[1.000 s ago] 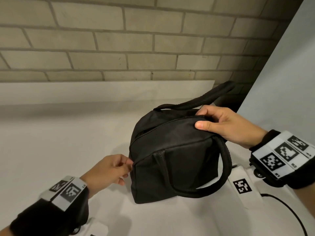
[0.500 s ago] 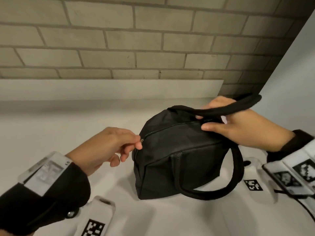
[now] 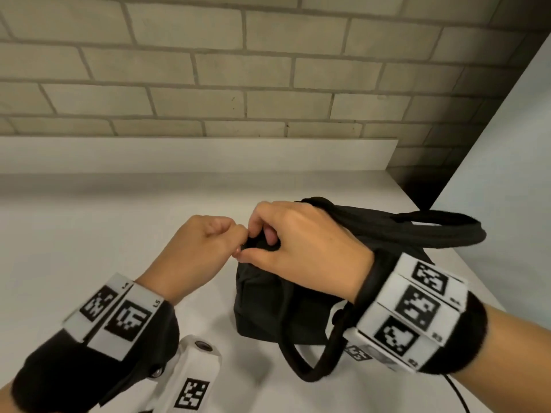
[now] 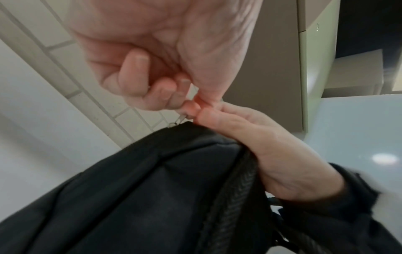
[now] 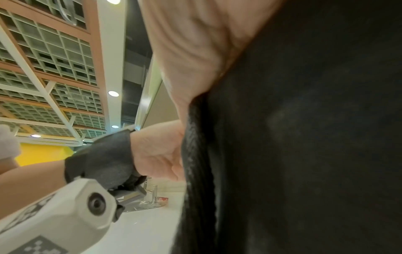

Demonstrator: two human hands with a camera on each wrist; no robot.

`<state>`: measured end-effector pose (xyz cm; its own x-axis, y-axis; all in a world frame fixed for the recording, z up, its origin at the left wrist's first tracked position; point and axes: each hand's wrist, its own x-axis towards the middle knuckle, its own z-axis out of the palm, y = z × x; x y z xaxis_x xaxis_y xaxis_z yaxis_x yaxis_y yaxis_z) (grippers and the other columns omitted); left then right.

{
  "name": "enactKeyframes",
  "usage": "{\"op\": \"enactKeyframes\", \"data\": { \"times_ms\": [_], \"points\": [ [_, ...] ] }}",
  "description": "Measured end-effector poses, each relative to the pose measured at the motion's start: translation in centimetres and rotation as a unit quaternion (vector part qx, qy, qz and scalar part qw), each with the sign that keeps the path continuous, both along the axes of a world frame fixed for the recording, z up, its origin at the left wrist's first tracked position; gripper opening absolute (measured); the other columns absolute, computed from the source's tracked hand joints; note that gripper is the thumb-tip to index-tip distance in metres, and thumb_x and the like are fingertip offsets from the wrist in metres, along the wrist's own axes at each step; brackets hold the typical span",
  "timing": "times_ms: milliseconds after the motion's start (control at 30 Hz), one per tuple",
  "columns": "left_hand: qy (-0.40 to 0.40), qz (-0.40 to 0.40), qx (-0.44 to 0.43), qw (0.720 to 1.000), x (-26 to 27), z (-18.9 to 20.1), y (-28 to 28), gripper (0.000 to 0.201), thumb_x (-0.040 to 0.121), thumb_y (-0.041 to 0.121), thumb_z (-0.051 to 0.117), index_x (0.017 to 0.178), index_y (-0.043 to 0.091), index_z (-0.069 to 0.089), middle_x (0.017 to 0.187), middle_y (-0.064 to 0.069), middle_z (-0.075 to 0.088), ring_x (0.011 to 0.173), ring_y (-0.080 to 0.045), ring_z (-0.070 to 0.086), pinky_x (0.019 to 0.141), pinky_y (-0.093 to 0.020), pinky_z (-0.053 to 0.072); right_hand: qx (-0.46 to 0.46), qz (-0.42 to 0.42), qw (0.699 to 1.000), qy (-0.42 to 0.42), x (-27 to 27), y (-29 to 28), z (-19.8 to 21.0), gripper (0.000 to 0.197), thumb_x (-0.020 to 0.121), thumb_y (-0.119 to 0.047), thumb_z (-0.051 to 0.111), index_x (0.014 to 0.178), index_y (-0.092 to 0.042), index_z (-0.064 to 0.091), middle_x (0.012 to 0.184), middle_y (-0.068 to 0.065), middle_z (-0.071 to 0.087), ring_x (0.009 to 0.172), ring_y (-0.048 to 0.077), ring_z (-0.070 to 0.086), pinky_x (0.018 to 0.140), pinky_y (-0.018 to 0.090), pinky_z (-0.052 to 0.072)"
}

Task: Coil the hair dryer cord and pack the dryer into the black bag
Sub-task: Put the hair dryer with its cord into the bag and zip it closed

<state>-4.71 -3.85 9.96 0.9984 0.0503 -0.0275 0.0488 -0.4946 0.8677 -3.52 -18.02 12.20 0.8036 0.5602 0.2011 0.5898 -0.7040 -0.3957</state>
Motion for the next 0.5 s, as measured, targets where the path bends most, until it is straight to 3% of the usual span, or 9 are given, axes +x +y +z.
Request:
{"op": "enactKeyframes", "data": {
  "times_ms": [67, 133, 267, 400, 500],
  "points": [
    [-0.017, -0.001, -0.006, 1.0, 0.2, 0.1, 0.0, 0.038, 0.08, 0.012, 0.049, 0.043, 0.013, 0.041, 0.03, 0.009, 0.031, 0.03, -0.004, 0.029, 0.033, -0.008, 0.024, 0.005, -0.004, 1.0, 0.019, 0.3, 0.6, -0.1, 0.03, 0.075, -0.042, 0.064, 0.09, -0.018, 0.053, 0.064, -0.013, 0.042, 0.062, 0.008, 0.044, 0.054, 0.016, 0.032],
    [-0.035, -0.012, -0.005, 0.999, 0.3, 0.3, -0.1, 0.036, 0.081, 0.013, 0.05, 0.046, 0.01, 0.041, 0.029, 0.009, 0.031, 0.029, -0.005, 0.029, 0.032, -0.008, 0.023, -0.004, -0.002, 1.0, 0.02, 0.5, 1.0, -0.1, 0.03, 0.076, -0.038, 0.064, 0.091, -0.015, 0.052, 0.062, -0.012, 0.044, 0.065, 0.012, 0.047, 0.056, 0.024, 0.033],
    [-0.055, -0.048, 0.0, 0.997, 0.6, 0.3, -0.4, 0.035, 0.078, 0.014, 0.049, 0.045, 0.011, 0.038, 0.03, 0.009, 0.029, 0.029, -0.007, 0.027, 0.031, -0.009, 0.022, -0.008, -0.008, 1.0, 0.012, 0.9, 1.1, -0.3, 0.012, 0.081, -0.021, 0.056, 0.086, -0.011, 0.053, 0.064, -0.005, 0.048, 0.075, 0.025, 0.058, 0.06, 0.029, 0.037],
    [-0.059, -0.077, -0.03, 0.995, 1.2, -0.4, -0.1, 0.046, 0.08, 0.013, 0.051, 0.036, 0.02, 0.039, 0.035, 0.01, 0.034, 0.037, -0.003, 0.032, 0.038, -0.007, 0.027, 0.012, -0.021, 0.999, 0.025, 0.8, 1.1, -0.6, 0.006, 0.081, -0.02, 0.055, 0.08, -0.015, 0.051, 0.071, 0.002, 0.058, 0.077, 0.026, 0.06, 0.062, 0.029, 0.041],
    [-0.08, -0.094, -0.075, 0.99, 1.3, -1.3, 0.6, 0.04, 0.085, 0.016, 0.055, 0.046, 0.025, 0.051, 0.045, 0.013, 0.051, 0.047, 0.001, 0.044, 0.049, -0.004, 0.036, 0.039, -0.058, 0.997, 0.045, 0.9, 0.9, -0.8, 0.006, 0.08, -0.021, 0.054, 0.077, -0.016, 0.055, 0.075, 0.001, 0.061, 0.078, 0.022, 0.059, 0.062, 0.026, 0.04]
  ]
}}
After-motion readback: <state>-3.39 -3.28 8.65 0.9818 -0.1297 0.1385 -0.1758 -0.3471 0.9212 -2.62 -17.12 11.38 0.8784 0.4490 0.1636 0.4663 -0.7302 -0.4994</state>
